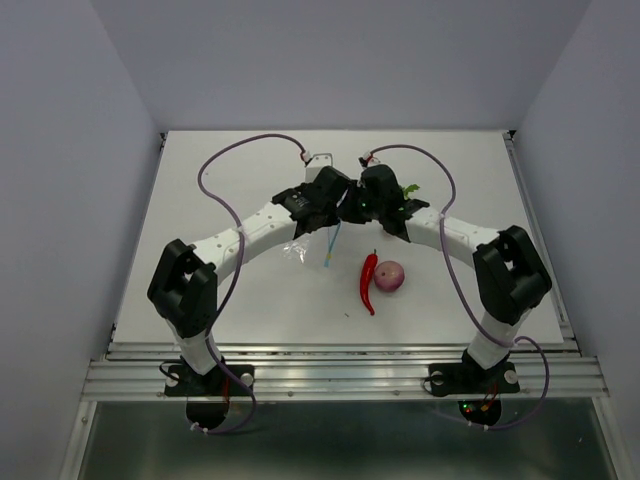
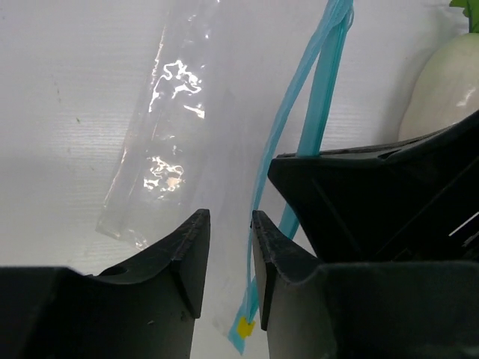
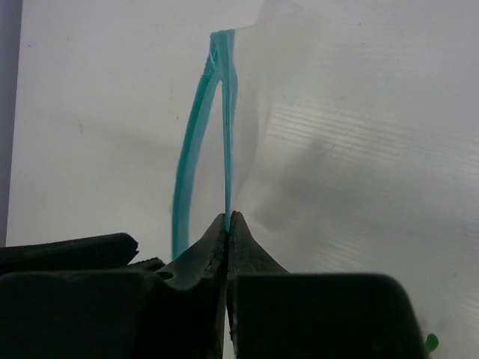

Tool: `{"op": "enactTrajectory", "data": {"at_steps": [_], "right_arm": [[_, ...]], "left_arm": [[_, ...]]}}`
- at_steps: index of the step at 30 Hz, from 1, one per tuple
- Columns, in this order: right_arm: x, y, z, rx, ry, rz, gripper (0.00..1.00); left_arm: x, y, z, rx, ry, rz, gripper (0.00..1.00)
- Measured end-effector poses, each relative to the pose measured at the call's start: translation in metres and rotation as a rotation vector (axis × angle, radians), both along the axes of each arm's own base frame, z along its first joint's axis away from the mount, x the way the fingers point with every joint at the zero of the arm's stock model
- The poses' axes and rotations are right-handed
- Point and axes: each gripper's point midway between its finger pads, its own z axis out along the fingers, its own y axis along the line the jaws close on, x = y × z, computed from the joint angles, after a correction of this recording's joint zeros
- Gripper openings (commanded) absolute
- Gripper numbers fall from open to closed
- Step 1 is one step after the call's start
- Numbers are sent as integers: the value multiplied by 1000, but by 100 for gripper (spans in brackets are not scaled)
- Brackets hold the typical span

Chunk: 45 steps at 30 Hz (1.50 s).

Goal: Place the food in the zip-top bag and seal the zipper
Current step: Open the zip-top bag

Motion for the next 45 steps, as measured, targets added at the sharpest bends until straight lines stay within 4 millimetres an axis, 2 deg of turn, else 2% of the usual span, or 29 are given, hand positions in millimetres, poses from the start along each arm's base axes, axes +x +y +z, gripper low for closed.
{"op": "enactTrajectory", "data": {"at_steps": [5,13,17,21,24,27,29,40,45], "right_arm": [[-14,0,14,-11,1,12,1],[-21,-6,37,1,-21,7,1],[-23,-7,42,4,-26,7,1],[-27,-9,37,-11,-4,7,1],[-28,-11,35,-18,7,6,1],[-29,-11,35,-19,10,6,1],[-29,-11,35,-17,10,5,1],[-30,-11,43,-3,-1,3,1],[-31,-10,44,0,1,9,1]], "left_arm": [[-1,-7,3,-32,7,-16,46],[-4,-15,3,-67,17,-45,46],[-17,-17,3,-106,29,-84,49],[-31,-14,20,-163,5,-114,54],[-39,-13,44,-225,-41,-134,54],[-40,-14,58,-260,-73,-142,54],[-39,-17,60,-271,-80,-149,54],[-38,-28,26,-224,-14,-169,54],[-37,-27,11,-190,12,-159,52]]}}
